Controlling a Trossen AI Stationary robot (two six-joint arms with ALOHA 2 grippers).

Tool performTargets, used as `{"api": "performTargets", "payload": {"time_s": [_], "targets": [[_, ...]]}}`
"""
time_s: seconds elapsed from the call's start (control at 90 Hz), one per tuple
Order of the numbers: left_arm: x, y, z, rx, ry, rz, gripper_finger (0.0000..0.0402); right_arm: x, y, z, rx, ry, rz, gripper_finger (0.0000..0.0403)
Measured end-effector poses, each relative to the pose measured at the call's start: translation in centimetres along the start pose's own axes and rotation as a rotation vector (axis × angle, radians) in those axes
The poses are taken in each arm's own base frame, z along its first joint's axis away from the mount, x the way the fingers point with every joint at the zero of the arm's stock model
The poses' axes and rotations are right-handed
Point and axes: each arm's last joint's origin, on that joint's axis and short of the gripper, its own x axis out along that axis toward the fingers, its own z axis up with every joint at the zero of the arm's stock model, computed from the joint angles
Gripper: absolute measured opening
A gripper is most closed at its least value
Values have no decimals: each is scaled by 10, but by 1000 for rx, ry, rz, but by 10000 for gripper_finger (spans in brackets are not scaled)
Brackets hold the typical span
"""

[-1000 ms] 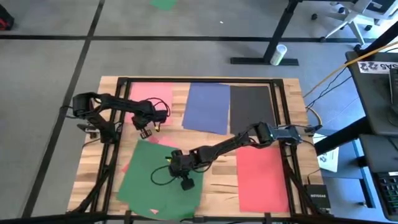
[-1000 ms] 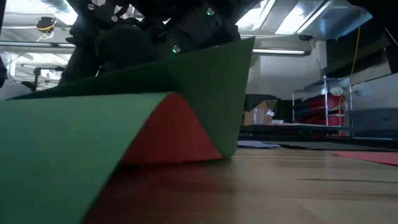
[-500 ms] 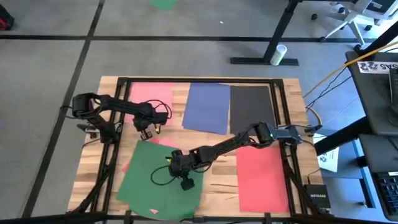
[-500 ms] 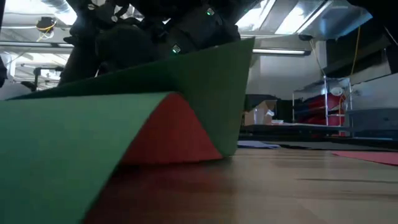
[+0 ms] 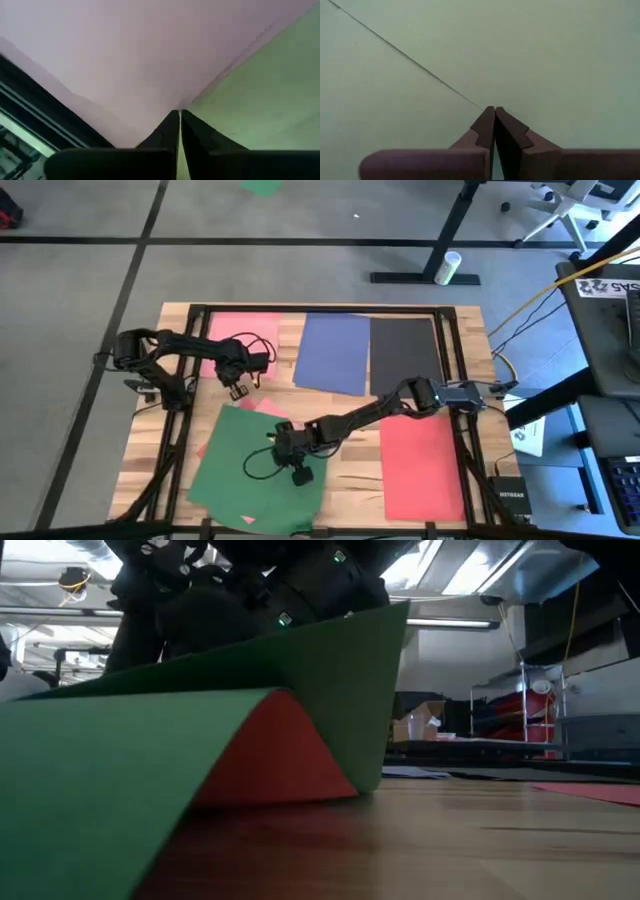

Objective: Organize paper
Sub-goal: Stack the pink paper on top of the other pink paper on the table, then stack the pink paper on top of the other pink papers on the table

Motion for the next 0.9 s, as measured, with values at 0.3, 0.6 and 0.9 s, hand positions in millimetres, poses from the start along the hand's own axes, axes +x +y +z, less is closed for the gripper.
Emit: {"api": "performTargets", "payload": {"time_s": [0.3,0.6,0.9], "targets": [[-62,22,-6,-95,-288,-87,0,-15,-18,3,-39,23,-88,0],[-112,32,-46,-126,-563,-199,0,-41,-27,16,-104,12,-143,0],[-138,22,-79,-30,-787,-342,0,-80,-26,30,-143,39,-205,0]]}}
